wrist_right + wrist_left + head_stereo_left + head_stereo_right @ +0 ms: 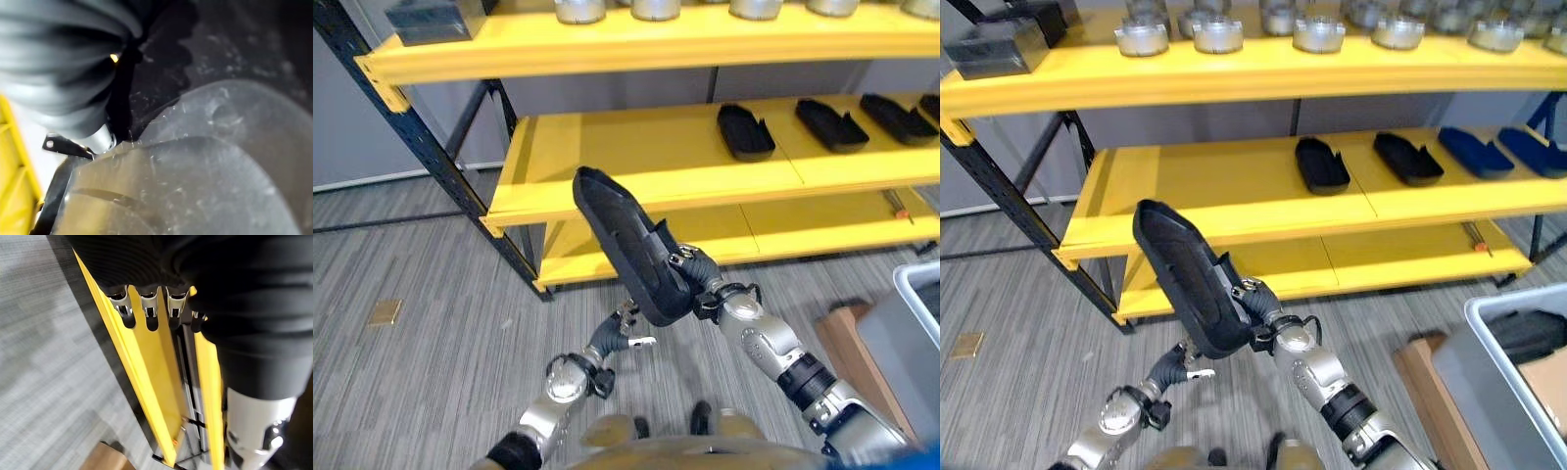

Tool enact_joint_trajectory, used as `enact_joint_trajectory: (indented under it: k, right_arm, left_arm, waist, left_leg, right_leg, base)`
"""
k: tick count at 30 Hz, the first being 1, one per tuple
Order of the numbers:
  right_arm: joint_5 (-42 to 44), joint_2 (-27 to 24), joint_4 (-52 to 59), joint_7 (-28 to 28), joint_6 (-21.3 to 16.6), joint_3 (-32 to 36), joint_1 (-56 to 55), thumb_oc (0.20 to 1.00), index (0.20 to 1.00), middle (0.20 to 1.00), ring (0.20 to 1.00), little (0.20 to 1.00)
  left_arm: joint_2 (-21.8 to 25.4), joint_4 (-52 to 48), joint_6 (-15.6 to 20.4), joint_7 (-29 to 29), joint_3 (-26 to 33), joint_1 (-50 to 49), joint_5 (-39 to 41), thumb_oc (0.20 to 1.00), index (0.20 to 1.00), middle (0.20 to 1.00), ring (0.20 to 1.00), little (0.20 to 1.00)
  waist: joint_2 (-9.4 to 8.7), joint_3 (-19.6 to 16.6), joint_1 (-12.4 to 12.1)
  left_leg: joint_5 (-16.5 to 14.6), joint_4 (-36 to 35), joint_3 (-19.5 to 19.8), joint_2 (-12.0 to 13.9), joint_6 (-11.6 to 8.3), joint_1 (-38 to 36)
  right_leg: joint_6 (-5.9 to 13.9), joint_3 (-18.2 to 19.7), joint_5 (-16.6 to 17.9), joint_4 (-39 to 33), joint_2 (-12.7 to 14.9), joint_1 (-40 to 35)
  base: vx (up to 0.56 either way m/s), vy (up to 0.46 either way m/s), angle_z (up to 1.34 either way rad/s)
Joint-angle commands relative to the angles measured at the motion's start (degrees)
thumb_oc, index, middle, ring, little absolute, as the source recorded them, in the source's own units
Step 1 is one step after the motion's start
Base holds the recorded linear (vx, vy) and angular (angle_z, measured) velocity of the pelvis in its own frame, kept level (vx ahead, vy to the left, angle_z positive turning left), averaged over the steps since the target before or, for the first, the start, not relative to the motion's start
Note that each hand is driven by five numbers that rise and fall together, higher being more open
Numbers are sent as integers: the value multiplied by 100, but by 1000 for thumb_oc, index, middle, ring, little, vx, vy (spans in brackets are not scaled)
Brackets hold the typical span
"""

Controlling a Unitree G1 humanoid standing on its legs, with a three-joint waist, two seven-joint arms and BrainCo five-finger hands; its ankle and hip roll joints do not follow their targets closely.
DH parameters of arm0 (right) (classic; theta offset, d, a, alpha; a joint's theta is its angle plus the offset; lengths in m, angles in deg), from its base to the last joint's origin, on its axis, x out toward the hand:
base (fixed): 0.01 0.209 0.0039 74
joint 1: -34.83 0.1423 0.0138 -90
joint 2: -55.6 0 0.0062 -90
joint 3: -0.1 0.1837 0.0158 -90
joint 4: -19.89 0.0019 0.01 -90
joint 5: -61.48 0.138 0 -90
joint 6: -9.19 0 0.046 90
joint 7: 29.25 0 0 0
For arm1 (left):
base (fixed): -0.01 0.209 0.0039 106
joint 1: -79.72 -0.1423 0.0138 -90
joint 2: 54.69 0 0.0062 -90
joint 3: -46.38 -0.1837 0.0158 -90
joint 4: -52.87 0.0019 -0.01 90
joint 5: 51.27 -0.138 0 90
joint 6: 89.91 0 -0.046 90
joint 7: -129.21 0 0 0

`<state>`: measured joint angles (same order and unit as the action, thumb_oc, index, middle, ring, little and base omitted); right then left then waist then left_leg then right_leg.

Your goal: Move parts from the plastic box to the shelf.

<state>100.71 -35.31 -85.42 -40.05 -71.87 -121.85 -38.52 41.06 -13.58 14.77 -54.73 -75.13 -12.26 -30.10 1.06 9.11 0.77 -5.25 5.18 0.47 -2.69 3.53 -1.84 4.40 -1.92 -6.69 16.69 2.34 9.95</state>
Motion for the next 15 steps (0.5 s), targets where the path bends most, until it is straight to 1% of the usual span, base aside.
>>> enact_joint_trajectory:
  k: [1, 2, 6, 8, 12, 15]
  right_arm:
    - [147, 315, 391, 297, -597, 242, 578, 200, 200, 200, 200, 200]
    - [149, 315, 385, 293, -593, 236, 591, 200, 200, 200, 200, 200]
    - [163, 377, 229, 166, -592, 136, 811, 200, 200, 200, 200, 200]
    - [143, 384, 192, 76, -620, 80, 866, 200, 200, 200, 200, 200]
    - [80, 413, 131, -26, -635, 69, 915, 200, 200, 200, 200, 200]
    - [78, 378, 90, -94, -643, 122, 942, 200, 200, 200, 200, 200]
  left_arm:
    - [17, -580, 339, -258, -60, 187, -54, 1000, 1000, 1000, 1000, 1000]
    - [17, -586, 337, -267, -67, 187, -50, 1000, 1000, 1000, 1000, 1000]
    - [5, -459, 445, -303, -159, 250, -172, 1000, 1000, 1000, 1000, 1000]
    - [-24, -402, 483, -369, -213, 289, -101, 1000, 1000, 1000, 1000, 1000]
    - [-45, -437, 517, -435, -329, 324, -128, 1000, 1000, 1000, 1000, 1000]
    - [-30, -466, 522, -409, -410, 366, -76, 1000, 1000, 1000, 1000, 1000]
  waist:
    - [-282, -1, -234]
    - [-282, -5, -237]
    - [-267, -6, -271]
    - [-258, 18, -282]
    - [-232, 71, -268]
    - [-199, 108, -228]
  left_leg:
    - [220, -477, -590, -69, -1, -486]
    - [216, -454, -607, -61, -9, -478]
    - [170, -149, -777, 63, -108, -335]
    - [162, 13, -814, 138, -153, -246]
    - [119, 237, -897, 211, -213, -148]
    - [143, 574, -979, 280, -272, -60]
  right_leg:
    - [-10, -488, 1487, -1739, 97, -771]
    - [-21, -510, 1462, -1732, 99, -792]
    - [-162, -711, 1134, -1552, 117, -989]
    - [-229, -780, 1000, -1473, 119, -1078]
    - [-296, -845, 875, -1418, 138, -1165]
    - [-381, -916, 748, -1346, 147, -1227]
  base:
    - [224, -137, 59]
    - [214, -119, 26]
    - [156, -80, 17]
    - [172, -83, 19]
    - [149, -59, 13]
    - [179, -74, 7]
